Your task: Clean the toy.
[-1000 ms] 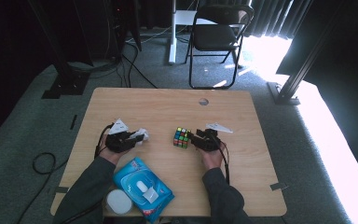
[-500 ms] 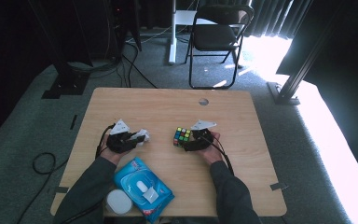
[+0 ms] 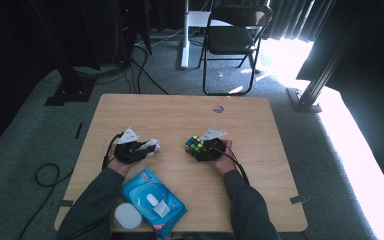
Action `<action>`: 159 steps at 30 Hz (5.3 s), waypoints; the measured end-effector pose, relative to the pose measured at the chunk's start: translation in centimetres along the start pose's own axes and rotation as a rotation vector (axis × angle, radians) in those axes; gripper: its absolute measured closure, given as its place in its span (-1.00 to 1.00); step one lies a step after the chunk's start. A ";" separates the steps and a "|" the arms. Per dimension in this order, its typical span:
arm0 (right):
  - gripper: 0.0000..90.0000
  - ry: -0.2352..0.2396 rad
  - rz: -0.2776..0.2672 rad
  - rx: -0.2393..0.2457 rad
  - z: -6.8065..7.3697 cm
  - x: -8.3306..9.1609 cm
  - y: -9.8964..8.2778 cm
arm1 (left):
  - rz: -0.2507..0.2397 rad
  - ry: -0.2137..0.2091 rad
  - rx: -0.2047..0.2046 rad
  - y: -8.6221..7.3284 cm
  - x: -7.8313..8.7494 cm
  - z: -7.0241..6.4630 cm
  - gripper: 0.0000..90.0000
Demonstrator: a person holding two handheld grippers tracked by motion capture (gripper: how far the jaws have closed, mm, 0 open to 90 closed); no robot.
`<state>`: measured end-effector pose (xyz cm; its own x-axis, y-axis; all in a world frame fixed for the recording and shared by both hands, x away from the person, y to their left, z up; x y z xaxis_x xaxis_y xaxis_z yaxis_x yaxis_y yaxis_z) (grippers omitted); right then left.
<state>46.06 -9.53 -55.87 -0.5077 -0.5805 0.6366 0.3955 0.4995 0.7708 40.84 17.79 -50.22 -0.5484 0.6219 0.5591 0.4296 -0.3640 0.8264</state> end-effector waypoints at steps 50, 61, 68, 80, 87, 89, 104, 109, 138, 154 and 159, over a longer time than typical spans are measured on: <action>-0.24 0.090 -0.045 0.133 5.5 0.5 3.7 | 0.054 -0.113 -0.132 3.8 -2.6 -4.0 0.80; -0.24 0.106 -0.054 0.143 6.1 0.5 4.0 | 0.056 -0.003 -0.154 4.2 -2.5 -3.7 0.81; -0.24 0.103 -0.051 0.144 6.3 0.4 4.1 | 0.076 -0.076 -0.201 4.2 -2.8 -4.8 0.81; -0.24 0.108 -0.055 0.136 6.5 0.1 4.3 | 0.099 -0.149 -0.271 4.4 -3.2 -6.6 0.81; -0.24 0.106 -0.061 0.130 6.6 0.1 4.4 | 0.105 -0.152 -0.298 4.8 -3.4 -6.8 0.81; -0.24 0.108 -0.063 0.131 6.6 0.1 4.5 | 0.105 -0.151 -0.301 4.9 -3.4 -6.9 0.81; -0.24 0.135 -0.066 0.159 7.8 -0.1 4.8 | 0.087 -0.088 -0.277 5.2 -3.7 -5.6 0.80; -0.24 0.138 -0.067 0.171 8.0 -0.1 4.9 | 0.072 -0.064 -0.255 5.2 -3.5 -4.9 0.80; -0.24 0.148 -0.072 0.182 8.3 0.1 5.0 | 0.072 -0.039 -0.254 5.3 -3.4 -5.2 0.79; -0.24 0.139 -0.077 0.147 7.6 0.4 4.8 | 0.063 -0.103 -0.263 4.8 -2.6 -5.3 0.79; -0.24 0.119 -0.081 0.119 6.8 0.5 4.6 | 0.057 -0.085 -0.223 4.3 -2.0 -4.2 0.79</action>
<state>42.39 -3.18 -52.16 -0.4369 -0.6905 0.5765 0.2597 0.5168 0.8158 40.78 12.07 -47.52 -0.4619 0.6484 0.6051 0.2838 -0.5384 0.7935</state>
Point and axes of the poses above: each handheld gripper's, and its own axes: x roughly backward along the jaws, y roughly out of its top, z roughly to its left, the point moved 4 cm from there along -x, roughly forward along the jaws, and after that the axes turned 2 degrees about z, right-handed, at the moved point
